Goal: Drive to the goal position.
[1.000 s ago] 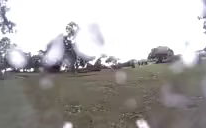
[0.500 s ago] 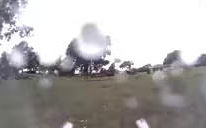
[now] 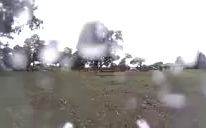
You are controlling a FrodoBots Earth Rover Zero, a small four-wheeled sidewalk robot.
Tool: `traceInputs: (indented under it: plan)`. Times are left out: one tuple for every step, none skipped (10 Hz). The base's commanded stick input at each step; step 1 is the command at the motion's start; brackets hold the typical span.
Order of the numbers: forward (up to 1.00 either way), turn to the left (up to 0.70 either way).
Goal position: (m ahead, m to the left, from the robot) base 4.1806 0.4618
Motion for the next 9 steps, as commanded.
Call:
traceInputs:
  plan:
    - [1.0,0.0]
    - [1.0,0.0]
    - [1.0,0.0]
    - [1.0,0.0]
    - [1.0,0.0]
    - [1.0,0.4]
    - [1.0,0.4]
    - [1.0,0.41]
    - [1.0,0.41]
